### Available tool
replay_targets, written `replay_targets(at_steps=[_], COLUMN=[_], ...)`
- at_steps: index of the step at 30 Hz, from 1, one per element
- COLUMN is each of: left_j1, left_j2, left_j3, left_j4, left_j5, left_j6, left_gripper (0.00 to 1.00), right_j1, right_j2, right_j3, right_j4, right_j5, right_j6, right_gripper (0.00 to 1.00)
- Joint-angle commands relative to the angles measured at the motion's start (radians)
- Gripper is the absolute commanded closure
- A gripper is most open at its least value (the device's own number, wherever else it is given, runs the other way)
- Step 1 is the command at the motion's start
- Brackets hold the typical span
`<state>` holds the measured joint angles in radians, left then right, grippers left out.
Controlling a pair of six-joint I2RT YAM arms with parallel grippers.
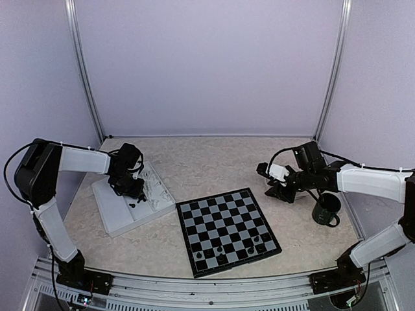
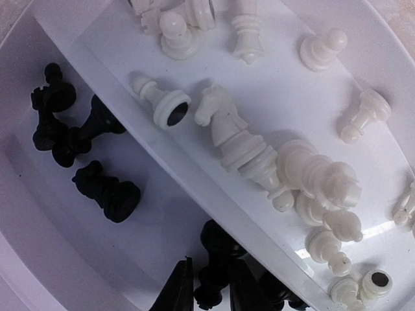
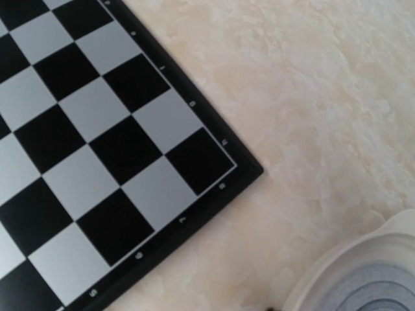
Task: Set up the chess pieces on the board
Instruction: Pick up the king from the storage box.
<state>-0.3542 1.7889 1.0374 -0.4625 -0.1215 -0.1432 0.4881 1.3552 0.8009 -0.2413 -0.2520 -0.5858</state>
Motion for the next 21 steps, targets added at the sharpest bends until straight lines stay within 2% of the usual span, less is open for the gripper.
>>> replay_targets(at_steps=[1,6,12,17,21], left_j1=[-0.003,-0.038,-0.102,-0.127,-0.161], left_j2=[0.019,-0.018,-0.153,-0.298,-0.354], left_j3=[-0.011,-0.028,0.036,0.085,0.084], left_j4=[-0.011,-0.048,-0.173,-0.228,-0.207], left_j5=[0.054,-0.011,-0.075,0.102,0.346], left_j6=[0.038,0.0,-0.028,-0.068,-0.102], left_gripper=[0.79,0.86,0.88,0.88,0.88], right_j1=[-0.009,-0.009,-0.008,0.018,0.083], right_j2=[0.015,0.009,-0.016,-0.045,0.01], right_j3=[0.02,0.021,0.05,0.12,0.222], right_j4=[-0.028,-0.033,-0.061,-0.137,-0.226], right_j5=[-0.025,-0.033,-0.096,-0.197,-0.182], right_j6=[-0.007,-0.005,-0.003,-0.069,-0.162], right_gripper=[0.62,0.62,0.62,0.6,0.6])
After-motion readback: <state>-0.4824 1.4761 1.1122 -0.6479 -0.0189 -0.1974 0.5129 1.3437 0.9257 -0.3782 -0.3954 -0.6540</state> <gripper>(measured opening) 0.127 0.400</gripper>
